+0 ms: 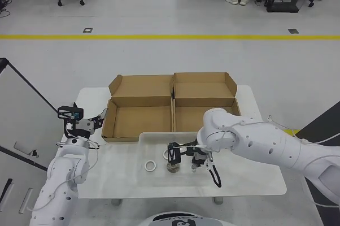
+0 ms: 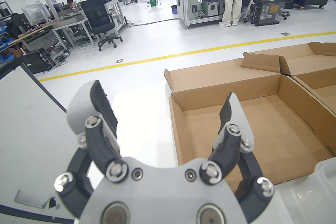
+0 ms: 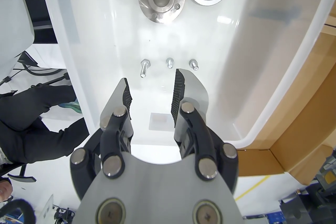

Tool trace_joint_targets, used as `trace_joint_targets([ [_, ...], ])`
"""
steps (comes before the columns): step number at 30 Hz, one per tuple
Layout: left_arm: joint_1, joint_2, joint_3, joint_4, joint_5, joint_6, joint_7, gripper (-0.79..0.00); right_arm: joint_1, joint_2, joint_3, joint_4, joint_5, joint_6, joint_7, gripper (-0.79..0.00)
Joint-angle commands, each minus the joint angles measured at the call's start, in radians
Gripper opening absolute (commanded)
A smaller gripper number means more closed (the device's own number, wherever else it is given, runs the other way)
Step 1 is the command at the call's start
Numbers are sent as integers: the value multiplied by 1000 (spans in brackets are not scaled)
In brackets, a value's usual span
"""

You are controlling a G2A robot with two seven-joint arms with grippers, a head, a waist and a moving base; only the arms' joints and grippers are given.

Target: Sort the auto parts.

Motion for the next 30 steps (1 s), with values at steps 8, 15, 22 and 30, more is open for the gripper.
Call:
trace_joint_targets([
  [8, 0, 0, 0, 0, 0, 0, 0, 0, -18, 7, -1, -8, -12, 2, 2, -437],
  [15, 0, 0, 0, 0, 0, 0, 0, 0, -22, 2, -14, 3, -8, 7, 7, -456],
  [22, 0, 0, 0, 0, 0, 0, 0, 0, -35, -10, -14, 17, -16, 8, 9, -449],
  [30, 0, 0, 0, 0, 0, 0, 0, 0, -48, -25, -14, 38, -22, 18, 19, -446],
])
